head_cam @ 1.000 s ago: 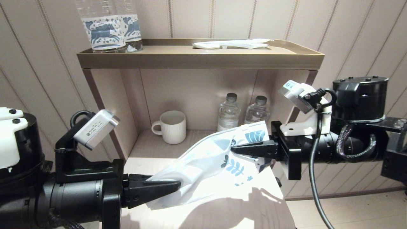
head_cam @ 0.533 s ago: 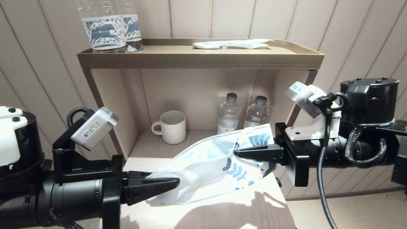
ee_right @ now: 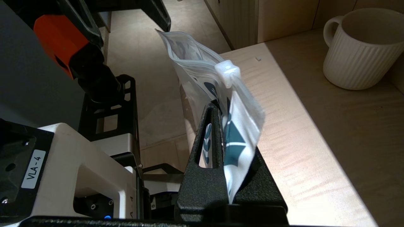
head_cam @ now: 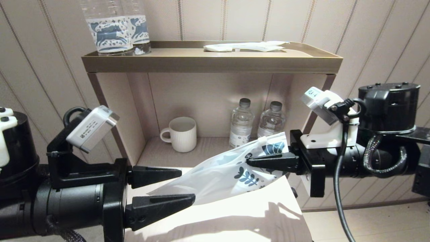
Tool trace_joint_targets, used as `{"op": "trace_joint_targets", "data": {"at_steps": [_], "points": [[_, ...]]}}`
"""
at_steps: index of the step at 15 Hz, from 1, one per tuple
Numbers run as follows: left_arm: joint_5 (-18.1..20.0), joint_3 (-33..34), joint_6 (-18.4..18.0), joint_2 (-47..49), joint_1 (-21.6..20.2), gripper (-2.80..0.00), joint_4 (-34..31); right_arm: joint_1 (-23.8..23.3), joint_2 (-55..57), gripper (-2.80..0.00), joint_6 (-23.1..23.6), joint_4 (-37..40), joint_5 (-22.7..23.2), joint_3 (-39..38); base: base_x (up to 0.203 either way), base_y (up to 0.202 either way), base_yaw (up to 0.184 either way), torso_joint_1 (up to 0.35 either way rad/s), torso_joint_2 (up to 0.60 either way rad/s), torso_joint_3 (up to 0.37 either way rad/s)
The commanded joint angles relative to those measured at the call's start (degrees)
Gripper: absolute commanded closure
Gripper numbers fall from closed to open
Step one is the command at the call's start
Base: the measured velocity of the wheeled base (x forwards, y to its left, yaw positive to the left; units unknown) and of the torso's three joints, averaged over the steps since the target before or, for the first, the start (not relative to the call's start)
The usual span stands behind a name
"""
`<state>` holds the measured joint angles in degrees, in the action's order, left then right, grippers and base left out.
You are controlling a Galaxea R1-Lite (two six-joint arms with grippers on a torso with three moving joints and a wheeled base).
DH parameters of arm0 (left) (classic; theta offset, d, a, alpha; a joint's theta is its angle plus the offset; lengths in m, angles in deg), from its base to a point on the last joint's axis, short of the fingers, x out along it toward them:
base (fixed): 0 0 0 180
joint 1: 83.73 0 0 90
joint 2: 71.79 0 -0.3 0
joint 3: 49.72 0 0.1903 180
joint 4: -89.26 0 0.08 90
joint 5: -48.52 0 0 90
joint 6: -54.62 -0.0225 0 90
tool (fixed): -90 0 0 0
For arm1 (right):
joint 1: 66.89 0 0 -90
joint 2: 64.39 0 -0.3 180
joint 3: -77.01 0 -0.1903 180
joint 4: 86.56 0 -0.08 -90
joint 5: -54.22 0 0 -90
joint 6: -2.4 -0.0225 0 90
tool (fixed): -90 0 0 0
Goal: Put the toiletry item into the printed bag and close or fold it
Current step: Hand it to the other hand, then close the strorage bag and place it on the desk
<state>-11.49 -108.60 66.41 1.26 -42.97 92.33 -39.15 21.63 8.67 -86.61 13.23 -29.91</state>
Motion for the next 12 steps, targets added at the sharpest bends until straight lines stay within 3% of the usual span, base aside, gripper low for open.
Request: {"op": "trace_joint_targets", "data": {"at_steps": [1, 4, 8, 11, 12], "points": [[0.2, -4.3, 0.0, 0.6, 0.0, -2.8, -0.7, 0.0, 0.1, 0.0, 0.0, 0.0, 0.3, -0.1, 0.0, 0.0, 0.0, 0.0, 0.0, 0.0], [0.2, -13.5, -1.1, 4.3, 1.1, -2.8, -6.2, 0.0, 0.3, 0.0, 0.0, 0.0, 0.2, -0.1, 0.0, 0.0, 0.0, 0.0, 0.0, 0.0], [-0.3, -22.2, -5.0, 11.3, 6.6, -2.8, -11.9, -0.2, 0.5, 0.0, 0.1, 0.0, 0.3, -0.1, 0.0, 0.0, 0.0, 0.0, 0.0, 0.0], [-0.3, -27.7, -12.4, 17.2, 8.5, -2.8, -13.5, -0.4, 0.6, 0.0, 0.7, 0.0, 0.7, -0.1, 0.0, 0.0, 0.0, 0.0, 0.0, 0.0], [-0.4, -29.5, -13.4, 18.1, 9.3, -2.8, -14.2, -0.4, 0.6, 0.0, 0.7, 0.0, 0.7, -0.1, 0.0, 0.0, 0.0, 0.0, 0.0, 0.0]]}}
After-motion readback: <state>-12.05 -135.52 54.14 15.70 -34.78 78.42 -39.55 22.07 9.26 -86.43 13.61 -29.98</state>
